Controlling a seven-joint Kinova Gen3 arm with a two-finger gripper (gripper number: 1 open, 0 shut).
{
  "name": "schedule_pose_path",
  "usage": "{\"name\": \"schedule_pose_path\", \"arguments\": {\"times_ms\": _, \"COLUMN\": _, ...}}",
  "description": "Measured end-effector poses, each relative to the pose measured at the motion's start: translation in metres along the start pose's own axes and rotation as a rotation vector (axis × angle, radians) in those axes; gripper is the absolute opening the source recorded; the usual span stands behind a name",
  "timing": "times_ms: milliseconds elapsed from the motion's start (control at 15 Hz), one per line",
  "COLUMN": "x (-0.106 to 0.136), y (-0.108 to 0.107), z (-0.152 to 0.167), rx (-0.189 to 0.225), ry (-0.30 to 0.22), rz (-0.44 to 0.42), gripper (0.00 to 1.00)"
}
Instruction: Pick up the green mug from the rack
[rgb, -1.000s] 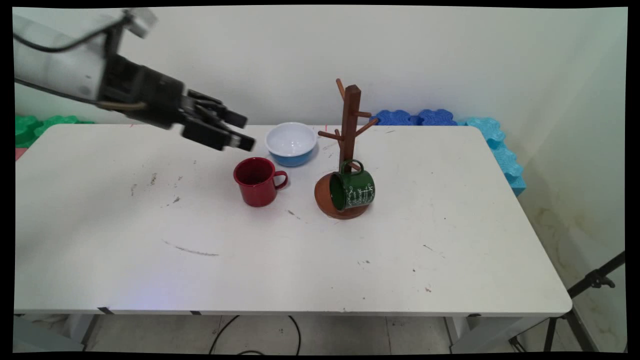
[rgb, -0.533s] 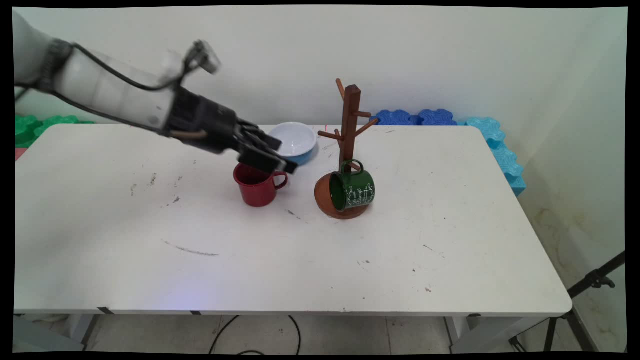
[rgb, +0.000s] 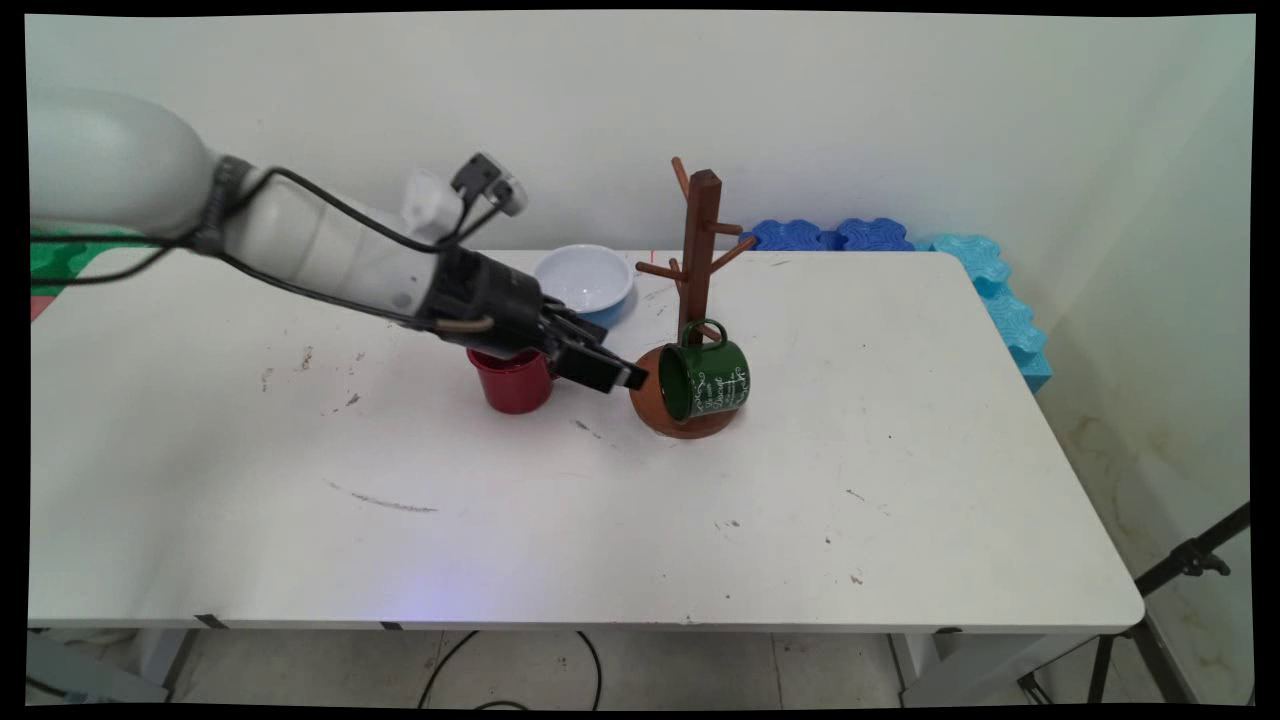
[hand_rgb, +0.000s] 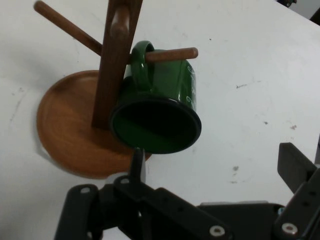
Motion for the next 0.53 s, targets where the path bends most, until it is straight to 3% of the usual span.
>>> {"name": "schedule_pose_path", "arguments": {"times_ms": 533, "x": -0.017, "y": 0.003, "z": 0.050, "rx": 0.006, "ry": 0.043, "rz": -0.081, "gripper": 1.00}}
